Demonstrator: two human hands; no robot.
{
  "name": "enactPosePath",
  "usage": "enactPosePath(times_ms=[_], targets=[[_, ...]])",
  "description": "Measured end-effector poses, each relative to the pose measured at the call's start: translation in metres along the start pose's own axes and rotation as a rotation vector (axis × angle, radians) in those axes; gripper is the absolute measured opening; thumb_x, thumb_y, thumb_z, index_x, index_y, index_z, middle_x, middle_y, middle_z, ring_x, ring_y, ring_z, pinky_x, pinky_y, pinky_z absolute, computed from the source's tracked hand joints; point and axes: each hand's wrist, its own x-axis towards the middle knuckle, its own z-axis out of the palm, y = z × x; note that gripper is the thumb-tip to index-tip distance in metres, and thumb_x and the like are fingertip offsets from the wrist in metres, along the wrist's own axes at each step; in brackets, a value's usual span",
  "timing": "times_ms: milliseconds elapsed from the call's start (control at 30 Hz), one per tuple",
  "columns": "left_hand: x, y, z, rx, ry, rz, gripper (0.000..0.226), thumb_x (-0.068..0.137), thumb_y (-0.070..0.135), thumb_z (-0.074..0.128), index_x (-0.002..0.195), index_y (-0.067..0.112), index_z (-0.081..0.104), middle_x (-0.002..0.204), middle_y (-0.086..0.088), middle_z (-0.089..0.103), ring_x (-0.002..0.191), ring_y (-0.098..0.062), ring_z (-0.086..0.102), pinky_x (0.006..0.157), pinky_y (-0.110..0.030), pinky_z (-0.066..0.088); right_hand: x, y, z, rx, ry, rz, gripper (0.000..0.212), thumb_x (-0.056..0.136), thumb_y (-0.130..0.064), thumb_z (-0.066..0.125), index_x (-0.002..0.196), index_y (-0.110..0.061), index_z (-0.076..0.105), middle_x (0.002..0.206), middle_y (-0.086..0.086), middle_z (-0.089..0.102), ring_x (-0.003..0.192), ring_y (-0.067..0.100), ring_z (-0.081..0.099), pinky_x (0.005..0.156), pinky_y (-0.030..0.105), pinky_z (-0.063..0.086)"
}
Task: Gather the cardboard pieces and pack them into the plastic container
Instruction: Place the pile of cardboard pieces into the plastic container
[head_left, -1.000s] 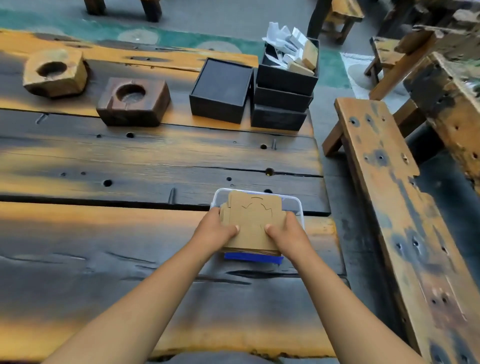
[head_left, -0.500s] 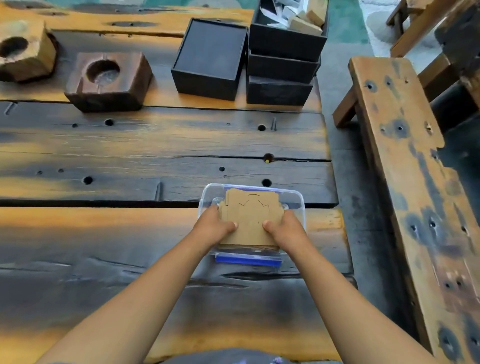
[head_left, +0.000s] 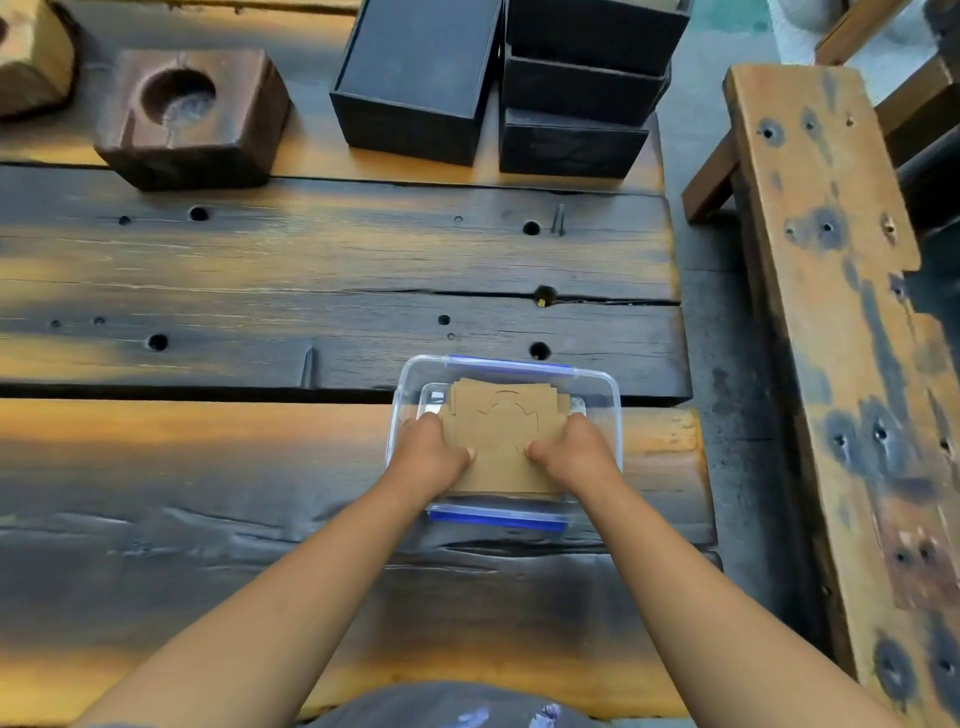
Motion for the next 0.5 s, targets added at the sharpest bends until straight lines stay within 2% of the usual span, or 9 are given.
enactPosePath(times_ms=[133,233,300,400,500], targets=[[-0.003,0.004,0.0,0.04,0.014,-0.015,0.046,0.079,0.031,0.074,0.114,0.007,0.058,0.119,-0.012,0.059,0.102,-0.028,0.062,0.081,-0.033,0.052,-0.005,0.002,0.004,-0.024,0.052,-0.011,0.045,0.082,-0.034,0.07,0.114,-0.008,0.054,0.113,0.011,0.063,0.093,0.027,0.058,0.074,0.034,0.047],[-0.011,0.008,-0.001,0.013,0.037,-0.014,0.046,0.08,0.031,0.074,0.115,0.008,0.058,0.119,-0.012,0.06,0.098,-0.025,0.06,0.077,-0.031,0.049,-0.01,-0.003,0.006,-0.02,0.082,-0.02,0.044,0.084,-0.032,0.067,0.117,-0.008,0.053,0.115,0.012,0.062,0.1,0.03,0.061,0.074,0.034,0.047],[-0.021,0.01,-0.003,0.01,0.063,0.007,0.042,0.08,0.029,0.075,0.112,0.008,0.057,0.116,-0.012,0.061,0.094,-0.025,0.06,0.074,-0.03,0.047,-0.016,-0.008,0.004,-0.002,0.09,-0.014,0.05,0.086,-0.028,0.064,0.128,-0.006,0.046,0.121,0.013,0.06,0.105,0.031,0.06,0.077,0.035,0.048],[-0.039,0.005,-0.007,0.004,0.091,0.079,0.031,0.078,0.022,0.075,0.098,0.014,0.053,0.112,-0.012,0.06,0.083,-0.021,0.054,0.068,-0.027,0.042,-0.032,-0.006,0.003,0.003,0.108,-0.028,0.067,0.087,-0.021,0.061,0.144,-0.005,0.03,0.131,0.016,0.053,0.113,0.034,0.057,0.089,0.041,0.049],[-0.054,-0.009,-0.018,0.005,0.106,0.203,0.023,0.078,0.02,0.073,0.092,0.015,0.056,0.104,-0.008,0.061,0.083,-0.022,0.058,0.058,-0.019,0.037,-0.058,0.001,0.008,0.02,0.191,-0.119,0.064,0.082,-0.016,0.064,0.138,-0.007,0.034,0.13,0.017,0.049,0.112,0.035,0.055,0.091,0.043,0.049]])
